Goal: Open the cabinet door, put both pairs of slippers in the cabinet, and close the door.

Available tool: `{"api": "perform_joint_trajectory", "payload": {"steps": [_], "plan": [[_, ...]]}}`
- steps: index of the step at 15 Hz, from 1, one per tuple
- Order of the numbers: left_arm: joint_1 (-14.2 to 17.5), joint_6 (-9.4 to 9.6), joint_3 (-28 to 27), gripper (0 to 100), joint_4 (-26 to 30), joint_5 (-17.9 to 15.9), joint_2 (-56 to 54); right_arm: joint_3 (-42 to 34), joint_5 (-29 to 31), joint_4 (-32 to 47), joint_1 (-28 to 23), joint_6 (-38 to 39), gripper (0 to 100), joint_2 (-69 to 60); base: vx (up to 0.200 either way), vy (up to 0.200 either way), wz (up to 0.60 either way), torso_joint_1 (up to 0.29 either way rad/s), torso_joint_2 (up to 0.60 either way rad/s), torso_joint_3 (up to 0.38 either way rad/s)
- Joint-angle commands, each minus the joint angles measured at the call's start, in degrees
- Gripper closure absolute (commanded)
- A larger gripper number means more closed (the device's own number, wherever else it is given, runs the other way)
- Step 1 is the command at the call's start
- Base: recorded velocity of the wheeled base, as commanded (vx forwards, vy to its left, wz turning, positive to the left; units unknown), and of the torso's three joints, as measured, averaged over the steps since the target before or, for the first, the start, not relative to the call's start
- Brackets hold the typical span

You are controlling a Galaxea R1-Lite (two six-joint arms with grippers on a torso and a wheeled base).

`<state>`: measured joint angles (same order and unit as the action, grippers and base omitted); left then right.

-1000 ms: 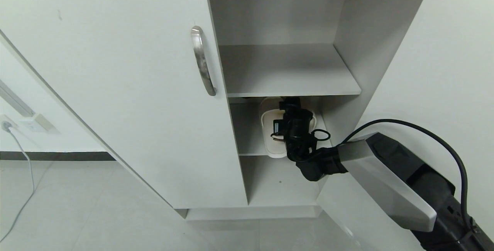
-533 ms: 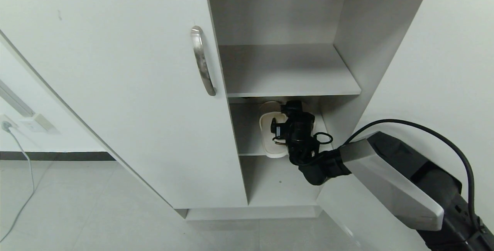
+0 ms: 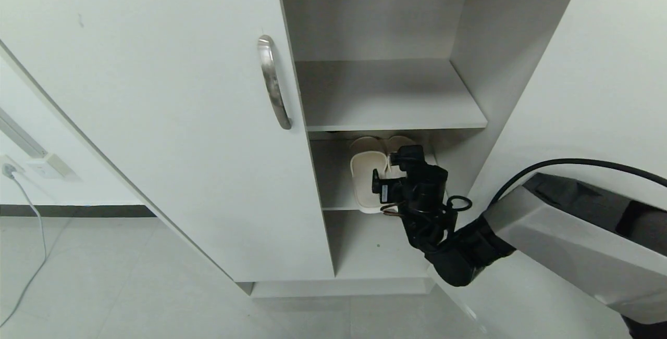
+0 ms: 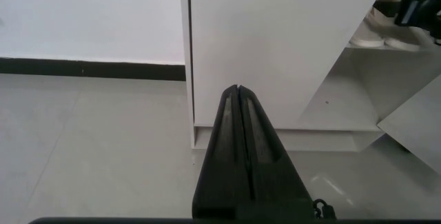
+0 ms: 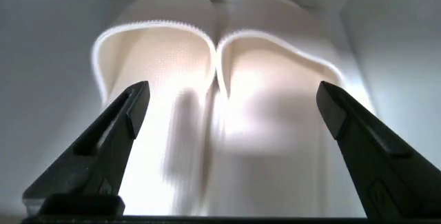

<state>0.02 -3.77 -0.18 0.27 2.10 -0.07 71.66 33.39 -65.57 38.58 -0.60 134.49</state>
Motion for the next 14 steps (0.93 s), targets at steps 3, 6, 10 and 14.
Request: {"api": "perform_joint_trajectory", "payload": {"steps": [3, 6, 10, 14], "plan": [[0.1, -0.01, 0.0, 100, 0.0, 0.0, 0.1, -20.5, -0.2, -11.5, 5.7, 0.5, 0, -9.8, 0.0, 0.0, 0.0, 0.0, 0.0, 0.0], [0.1, -0.1, 0.1, 100, 0.0, 0.0, 0.1, -24.5, -0.7, -12.0, 8.2, 1.5, 0, -11.4, 0.0, 0.0, 0.0, 0.0, 0.0, 0.0], [0.1, -0.1, 0.0, 100, 0.0, 0.0, 0.1, -25.0, -1.3, -12.0, 9.2, 2.0, 0, -12.0, 0.0, 0.0, 0.0, 0.0, 0.0, 0.0], [0.1, -0.01, 0.0, 100, 0.0, 0.0, 0.1, -24.8, -1.6, -11.9, 9.0, 2.0, 0, -11.4, 0.0, 0.0, 0.0, 0.0, 0.0, 0.0]]}}
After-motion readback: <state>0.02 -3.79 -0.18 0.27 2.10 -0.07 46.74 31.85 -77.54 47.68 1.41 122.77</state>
